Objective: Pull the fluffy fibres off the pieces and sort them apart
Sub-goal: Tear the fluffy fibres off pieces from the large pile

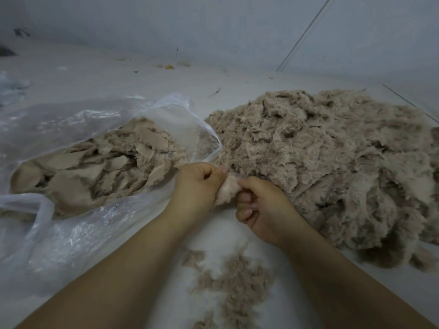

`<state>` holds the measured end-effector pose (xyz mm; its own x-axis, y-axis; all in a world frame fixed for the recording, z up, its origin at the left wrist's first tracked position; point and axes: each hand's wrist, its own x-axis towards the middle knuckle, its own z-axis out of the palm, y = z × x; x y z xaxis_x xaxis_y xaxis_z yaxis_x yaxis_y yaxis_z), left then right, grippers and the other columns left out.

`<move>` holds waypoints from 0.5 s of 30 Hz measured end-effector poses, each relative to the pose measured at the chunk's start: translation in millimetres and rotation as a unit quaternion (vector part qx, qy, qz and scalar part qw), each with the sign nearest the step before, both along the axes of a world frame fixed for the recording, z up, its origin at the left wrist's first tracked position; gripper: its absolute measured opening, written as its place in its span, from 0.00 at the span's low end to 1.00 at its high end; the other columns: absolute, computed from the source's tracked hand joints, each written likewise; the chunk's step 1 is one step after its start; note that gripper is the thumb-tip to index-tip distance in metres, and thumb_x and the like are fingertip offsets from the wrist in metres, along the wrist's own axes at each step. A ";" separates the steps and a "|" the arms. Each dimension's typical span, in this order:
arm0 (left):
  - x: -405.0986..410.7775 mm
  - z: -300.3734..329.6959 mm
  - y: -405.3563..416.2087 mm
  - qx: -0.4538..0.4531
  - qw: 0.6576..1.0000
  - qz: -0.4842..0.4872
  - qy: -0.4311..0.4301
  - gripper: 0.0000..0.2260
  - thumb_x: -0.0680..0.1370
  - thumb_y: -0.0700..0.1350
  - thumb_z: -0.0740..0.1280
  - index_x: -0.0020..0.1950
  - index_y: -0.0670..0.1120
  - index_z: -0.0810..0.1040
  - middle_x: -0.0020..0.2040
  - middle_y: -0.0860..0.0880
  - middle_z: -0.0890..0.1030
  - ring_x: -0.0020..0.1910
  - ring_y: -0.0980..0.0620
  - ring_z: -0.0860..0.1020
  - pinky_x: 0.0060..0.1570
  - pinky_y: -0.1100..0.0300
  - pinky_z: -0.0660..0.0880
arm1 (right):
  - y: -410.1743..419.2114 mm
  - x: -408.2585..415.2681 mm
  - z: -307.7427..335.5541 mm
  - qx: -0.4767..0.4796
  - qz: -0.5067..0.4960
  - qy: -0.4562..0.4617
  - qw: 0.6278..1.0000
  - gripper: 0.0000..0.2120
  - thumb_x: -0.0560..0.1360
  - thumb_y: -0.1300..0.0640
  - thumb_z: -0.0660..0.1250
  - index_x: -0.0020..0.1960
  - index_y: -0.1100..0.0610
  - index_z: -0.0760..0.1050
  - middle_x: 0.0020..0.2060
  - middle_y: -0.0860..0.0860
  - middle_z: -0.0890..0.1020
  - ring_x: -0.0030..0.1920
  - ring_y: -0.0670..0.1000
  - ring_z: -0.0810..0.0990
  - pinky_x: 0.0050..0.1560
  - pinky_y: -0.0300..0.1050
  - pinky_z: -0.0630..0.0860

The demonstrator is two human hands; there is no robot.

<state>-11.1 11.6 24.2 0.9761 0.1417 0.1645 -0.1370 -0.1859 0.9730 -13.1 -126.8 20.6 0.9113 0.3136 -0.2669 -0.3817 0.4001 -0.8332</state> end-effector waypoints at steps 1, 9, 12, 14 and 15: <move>-0.5 -0.2 -1.1 0.005 1.000 -0.005 -0.014 0.20 0.79 0.45 0.67 0.33 0.32 0.74 0.24 0.44 0.70 0.21 0.55 0.65 0.22 0.65 0.62 | 0.5 -0.5 0.5 -0.007 0.006 -0.010 1.000 0.13 0.79 0.59 0.63 0.36 0.55 0.75 0.23 0.46 0.66 0.21 0.41 0.61 0.21 0.34 0.62; 4.7 -0.1 13.8 -0.066 0.996 -0.019 0.064 0.27 0.79 0.61 0.61 0.30 0.41 0.70 0.19 0.45 0.68 0.16 0.49 0.65 0.21 0.64 0.61 | 3.2 -0.9 1.0 0.002 -0.014 -0.008 1.000 0.12 0.78 0.61 0.64 0.36 0.58 0.79 0.21 0.45 0.65 0.20 0.41 0.62 0.21 0.32 0.61; -0.2 0.0 21.1 -0.036 0.978 -0.165 0.120 0.22 0.69 0.63 0.73 0.38 0.44 0.74 0.24 0.43 0.76 0.18 0.47 0.72 0.20 0.64 0.66 | 4.0 -1.8 1.1 0.002 -0.008 -0.031 0.999 0.11 0.75 0.58 0.66 0.35 0.58 0.78 0.21 0.45 0.65 0.21 0.41 0.61 0.21 0.32 0.61; -1.4 -1.5 24.9 -0.062 0.962 -0.231 0.129 0.12 0.68 0.48 0.77 0.39 0.44 0.77 0.27 0.42 0.78 0.19 0.48 0.73 0.19 0.63 0.69 | 4.0 -2.0 1.1 0.004 0.010 -0.049 0.999 0.17 0.77 0.56 0.63 0.31 0.55 0.81 0.20 0.45 0.69 0.20 0.40 0.65 0.21 0.32 0.62; -1.2 -1.7 27.4 -0.086 0.955 -0.251 0.133 0.08 0.67 0.43 0.77 0.39 0.44 0.79 0.26 0.41 0.77 0.18 0.49 0.73 0.19 0.62 0.70 | 4.1 -2.2 1.2 0.003 0.016 -0.055 0.998 0.20 0.78 0.56 0.62 0.30 0.54 0.82 0.19 0.44 0.70 0.20 0.40 0.66 0.21 0.31 0.63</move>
<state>-12.3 38.9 22.5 0.9322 -0.3527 -0.0814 0.0884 0.0038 0.9961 -15.4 -122.8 21.9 0.9249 0.3436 -0.1627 -0.2995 0.3950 -0.8685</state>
